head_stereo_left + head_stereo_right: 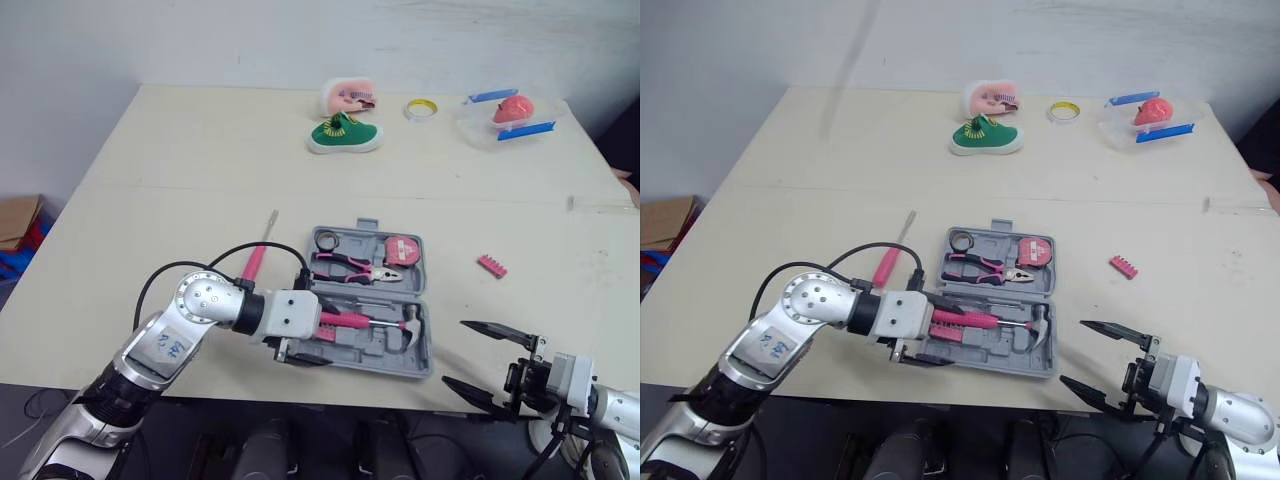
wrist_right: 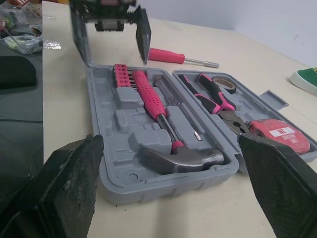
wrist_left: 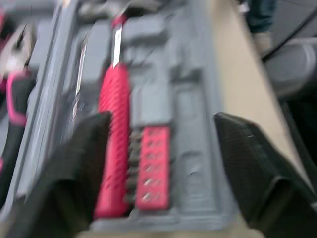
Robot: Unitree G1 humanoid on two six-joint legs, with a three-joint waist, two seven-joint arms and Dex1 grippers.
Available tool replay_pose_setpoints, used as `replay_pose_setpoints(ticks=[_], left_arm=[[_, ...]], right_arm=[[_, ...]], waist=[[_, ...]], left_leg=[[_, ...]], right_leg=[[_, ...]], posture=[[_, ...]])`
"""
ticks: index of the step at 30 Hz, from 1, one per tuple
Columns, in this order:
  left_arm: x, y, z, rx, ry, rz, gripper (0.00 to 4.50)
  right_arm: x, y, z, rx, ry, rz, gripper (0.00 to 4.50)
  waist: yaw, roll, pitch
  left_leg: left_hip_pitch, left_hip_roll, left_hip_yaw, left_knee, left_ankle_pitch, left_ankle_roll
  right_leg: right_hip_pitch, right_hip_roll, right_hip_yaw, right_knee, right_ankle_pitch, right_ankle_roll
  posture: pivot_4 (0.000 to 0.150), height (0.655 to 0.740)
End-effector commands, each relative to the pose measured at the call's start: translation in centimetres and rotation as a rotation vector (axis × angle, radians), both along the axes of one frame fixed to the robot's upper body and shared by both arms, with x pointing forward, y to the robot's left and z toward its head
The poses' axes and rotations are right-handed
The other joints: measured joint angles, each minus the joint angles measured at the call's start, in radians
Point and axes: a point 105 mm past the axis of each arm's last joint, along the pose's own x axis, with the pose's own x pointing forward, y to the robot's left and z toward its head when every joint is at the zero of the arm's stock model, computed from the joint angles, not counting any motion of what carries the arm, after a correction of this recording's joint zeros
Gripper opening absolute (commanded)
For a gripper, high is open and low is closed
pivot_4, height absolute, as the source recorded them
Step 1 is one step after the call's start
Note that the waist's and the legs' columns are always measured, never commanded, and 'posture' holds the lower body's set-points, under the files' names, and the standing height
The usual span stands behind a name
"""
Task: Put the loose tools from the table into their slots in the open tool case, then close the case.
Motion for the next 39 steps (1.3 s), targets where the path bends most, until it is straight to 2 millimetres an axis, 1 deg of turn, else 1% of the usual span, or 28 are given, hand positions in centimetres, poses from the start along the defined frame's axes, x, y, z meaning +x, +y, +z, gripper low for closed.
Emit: replay_pose_setpoints(ticks=[1, 3, 5, 6, 7, 8, 9, 10, 11, 12, 13, 14, 15, 19, 22, 26, 33, 37, 39], left_arm=[[0.0, 1.5, 2.4, -0.135, -0.027, 0.016, 3.78], [0.3, 2.4, 3.4, -0.27, 0.067, 0.054, 3.78], [1.0, 3.1, 3.5, -0.35, 0.113, 0.099, 3.78], [1.1, 3.4, 3.4, -0.361, 0.12, 0.1, 3.25], [1.2, 3.7, 2.8, -0.35, 0.14, 0.113, 3.0], [1.3, 3.9, 2.2, -0.326, 0.125, 0.113, 2.48], [1.5, 4.0, 1.8, -0.316, 0.128, 0.123, 2.1], [1.6, 4.0, 1.6, -0.311, 0.129, 0.13, 1.72], [1.7, 3.8, 1.4, -0.306, 0.128, 0.129, 1.14], [1.7, 3.7, 1.2, -0.304, 0.131, 0.128, 0.77], [1.7, 3.7, 1.1, -0.302, 0.13, 0.126, 0.3], [1.8, 3.6, 0.7, -0.294, 0.144, 0.13, 0.03], [1.8, 3.5, 0.4, -0.288, 0.155, 0.134, 0.03], [1.7, 3.3, -2.0, -0.232, 0.199, 0.15, 0.03], [2.1, 3.2, -3.5, -0.181, 0.183, 0.177, 0.03], [2.2, 3.3, -4.6, -0.142, 0.176, 0.181, 0.03], [2.1, 3.9, -7.1, 0.024, 0.21, 0.186, 0.03], [2.0, 4.0, -8.2, 0.105, 0.284, 0.233, 0.03], [2.0, 3.9, -8.6, 0.136, 0.291, 0.242, 0.03]], right_arm=[[-0.1, 0.0, 0.8, 0.009, -0.026, 0.004, 4.5], [-0.1, 0.0, 0.8, 0.01, -0.021, 0.005, 4.5], [0.1, 0.0, 0.8, 0.009, -0.02, 0.008, 4.5], [0.1, 0.0, 0.8, 0.01, -0.02, 0.008, 4.5], [0.2, -0.1, 0.8, 0.01, -0.02, 0.008, 4.5], [0.3, -0.1, 0.8, 0.009, -0.019, 0.007, 4.5], [0.3, -0.1, 0.8, 0.008, -0.019, 0.007, 4.5], [0.4, -0.1, 0.8, 0.008, -0.019, 0.006, 4.5], [0.4, -0.1, 0.8, 0.008, -0.019, 0.005, 4.5], [0.4, -0.1, 0.8, 0.009, -0.019, 0.004, 4.5], [0.5, -0.1, 0.8, 0.009, -0.019, 0.004, 4.5], [0.5, -0.2, 0.7, 0.009, -0.018, 0.004, 4.5], [0.5, -0.2, 0.7, 0.008, -0.018, 0.004, 4.5], [0.6, -0.1, 0.8, 0.007, -0.029, -0.003, 4.5], [0.8, -0.1, 1.0, 0.005, -0.035, -0.011, 4.5], [0.9, -0.1, 1.1, 0.003, -0.038, -0.016, 4.5], [1.0, 0.1, 1.5, 0.0, -0.045, -0.023, 4.5], [1.1, 0.2, 1.7, -0.001, -0.045, -0.025, 4.5], [1.1, 0.2, 1.7, 0.0, -0.044, -0.024, 4.5]], waist=[[0.0, 0.0, 0.0], [0.0, 0.0, 0.0], [0.001, 0.0, 0.0], [0.001, 0.0, 0.0], [0.002, 0.0, 0.0], [0.002, 0.0, 0.0], [0.002, 0.0, 0.0], [0.002, 0.0, 0.0], [0.003, 0.001, 0.0], [0.003, 0.001, 0.0], [0.002, 0.001, 0.0], [0.002, 0.001, 0.0], [0.002, 0.001, 0.0], [0.002, 0.001, 0.0], [0.002, 0.001, 0.0], [0.002, 0.001, 0.0], [0.003, 0.004, -0.002], [0.003, 0.008, -0.004], [0.004, 0.012, -0.006]], left_leg=[[0.0, 0.0, 0.0, 0.0, 0.0, 0.0], [0.0, 0.0, 0.0, 0.0, 0.0, 0.0], [0.0, 0.0, 0.0, 0.001, 0.0, 0.0], [0.0, 0.0, 0.0, 0.001, 0.0, 0.0], [0.0, 0.0, 0.0, 0.001, 0.0, 0.0], [0.0, 0.0, 0.0, 0.001, 0.0, 0.0], [0.0, 0.0, 0.0, 0.001, 0.0, 0.0], [0.0, 0.0, 0.0, 0.001, 0.0, 0.0], [0.0, 0.0, 0.0, 0.001, 0.0, 0.0], [0.0, 0.0, 0.0, 0.001, 0.0, 0.0], [0.0, 0.0, 0.0, 0.001, 0.0, 0.0], [0.0, 0.0, 0.0, 0.001, 0.0, 0.0], [0.0, 0.0, 0.0, 0.001, 0.0, 0.0], [0.0, 0.0, 0.0, 0.0, -0.001, -0.001], [0.0, 0.0, 0.0, 0.0, -0.001, -0.001], [0.0, 0.0, 0.0, 0.0, -0.001, -0.001], [0.001, 0.0, 0.0, 0.0, -0.001, -0.001], [0.001, 0.0, 0.0, 0.0, -0.001, 0.0], [0.002, 0.0, 0.0, 0.0, -0.001, 0.0]], right_leg=[[0.0, 0.0, 0.0, 0.0, 0.0, 0.0], [0.0, 0.0, 0.0, 0.0, 0.0, 0.0], [0.0, 0.0, 0.0, 0.0, 0.0, 0.0], [0.0, 0.0, 0.0, 0.001, 0.0, 0.0], [0.001, 0.0, 0.0, 0.001, 0.0, 0.0], [0.001, 0.0, -0.001, 0.0, 0.0, 0.0], [0.001, 0.0, -0.001, 0.001, 0.0, 0.0], [0.0, 0.0, -0.001, 0.0, 0.0, 0.0], [0.001, 0.0, -0.001, 0.0, 0.0, 0.0], [0.0, 0.0, -0.001, 0.0, 0.0, 0.0], [0.0, 0.0, -0.001, 0.0, 0.0, 0.0], [0.0, 0.0, -0.001, 0.0, 0.0, 0.0], [0.0, 0.0, -0.001, 0.0, 0.0, 0.0], [0.0, 0.0, -0.001, 0.0, 0.0, 0.0], [0.0, 0.0, -0.001, 0.0, 0.0, 0.0], [0.0, 0.0, 0.0, 0.0, 0.0, 0.0], [0.0, 0.0, 0.0, 0.0, 0.0, 0.0], [0.001, 0.0, 0.0, 0.0, 0.0, 0.0], [0.002, 0.0, 0.0, 0.0, 0.0, 0.0]], posture=[[0.15, 0.74], [0.15, 0.74], [0.15, 0.74], [0.15, 0.74], [0.15, 0.74], [0.15, 0.74], [0.15, 0.74], [0.15, 0.74], [0.15, 0.74], [0.15, 0.74], [0.15, 0.74], [0.15, 0.74], [0.15, 0.74], [0.15, 0.74], [0.15, 0.74], [0.15, 0.74], [0.15, 0.74], [0.15, 0.74], [0.15, 0.74]])
